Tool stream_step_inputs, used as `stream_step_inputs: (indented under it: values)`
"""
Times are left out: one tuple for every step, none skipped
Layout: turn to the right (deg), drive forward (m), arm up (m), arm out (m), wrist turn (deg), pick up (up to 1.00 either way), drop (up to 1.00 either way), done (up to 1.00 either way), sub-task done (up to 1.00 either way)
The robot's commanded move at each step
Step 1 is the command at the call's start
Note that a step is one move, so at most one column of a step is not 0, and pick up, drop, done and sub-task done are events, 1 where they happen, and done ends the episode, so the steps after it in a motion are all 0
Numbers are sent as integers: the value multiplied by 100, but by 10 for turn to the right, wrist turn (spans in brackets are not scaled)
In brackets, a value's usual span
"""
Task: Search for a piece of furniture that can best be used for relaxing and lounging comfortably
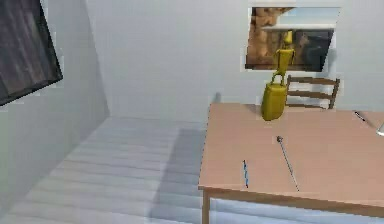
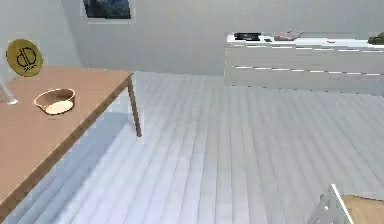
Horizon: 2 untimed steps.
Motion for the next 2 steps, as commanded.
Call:
stream_step_inputs:
  values:
    - [-240, 0, 0, 0, 0, 0, 0, 0, 0]
    - [0, 55, 0, 0, 0, 0, 0, 0, 0]
